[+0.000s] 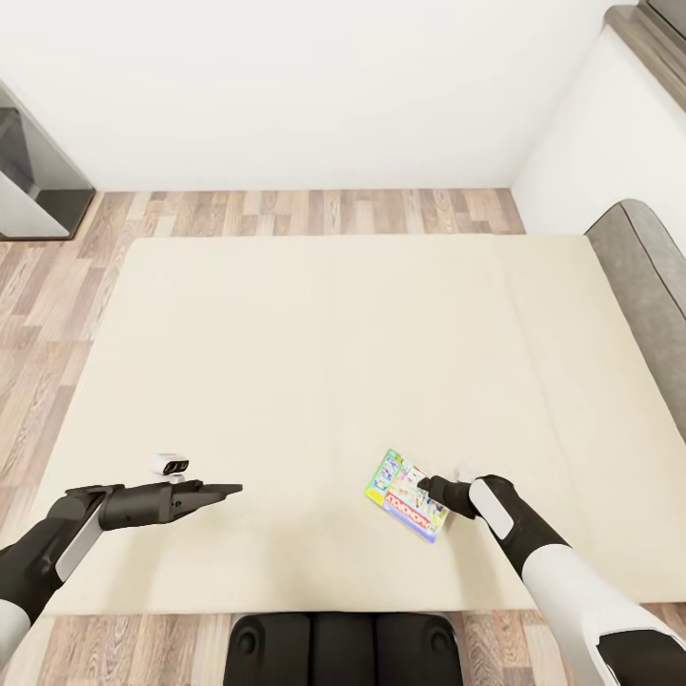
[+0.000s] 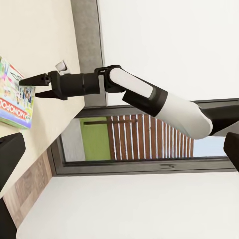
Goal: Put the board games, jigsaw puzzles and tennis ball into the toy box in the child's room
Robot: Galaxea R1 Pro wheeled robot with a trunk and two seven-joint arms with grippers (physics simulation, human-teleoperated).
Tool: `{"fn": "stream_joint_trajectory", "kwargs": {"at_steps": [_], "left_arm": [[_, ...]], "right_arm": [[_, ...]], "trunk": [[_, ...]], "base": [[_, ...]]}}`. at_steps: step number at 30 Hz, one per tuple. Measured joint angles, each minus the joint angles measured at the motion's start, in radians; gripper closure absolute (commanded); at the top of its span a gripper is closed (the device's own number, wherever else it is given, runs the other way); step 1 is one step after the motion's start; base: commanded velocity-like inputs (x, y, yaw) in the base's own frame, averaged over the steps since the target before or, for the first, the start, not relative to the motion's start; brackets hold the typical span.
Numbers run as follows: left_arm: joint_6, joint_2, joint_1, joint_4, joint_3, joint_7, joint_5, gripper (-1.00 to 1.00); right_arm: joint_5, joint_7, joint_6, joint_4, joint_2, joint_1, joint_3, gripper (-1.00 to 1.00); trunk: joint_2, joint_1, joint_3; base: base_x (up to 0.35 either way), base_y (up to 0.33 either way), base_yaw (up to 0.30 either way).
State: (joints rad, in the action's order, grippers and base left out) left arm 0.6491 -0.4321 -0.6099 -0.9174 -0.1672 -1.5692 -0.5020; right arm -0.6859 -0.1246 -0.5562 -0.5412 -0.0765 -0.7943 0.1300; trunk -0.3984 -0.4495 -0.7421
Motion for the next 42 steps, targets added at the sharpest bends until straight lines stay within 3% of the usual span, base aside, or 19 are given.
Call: {"fn": "stream_joint_trajectory", "kwargs": {"at_steps": [13,42], "left_arm": [[0.0,0.0,0.0,0.0,0.0,0.0,0.0,-1.0],[-0.001,0.0,0.0,0.001,0.0,0.0,0.0,-1.0]], "right_arm": [[0.0,0.0,0.0,0.0,0.0,0.0,0.0,-1.0],[0.0,0.0,0.0,0.0,-0.003,0.0,0.0,-1.0]], "trunk": [[0.0,0.0,-0.012],[0.0,0.0,-0.014]], "base": [[0.0,0.0,0.0],[0.0,0.0,0.0]]}}
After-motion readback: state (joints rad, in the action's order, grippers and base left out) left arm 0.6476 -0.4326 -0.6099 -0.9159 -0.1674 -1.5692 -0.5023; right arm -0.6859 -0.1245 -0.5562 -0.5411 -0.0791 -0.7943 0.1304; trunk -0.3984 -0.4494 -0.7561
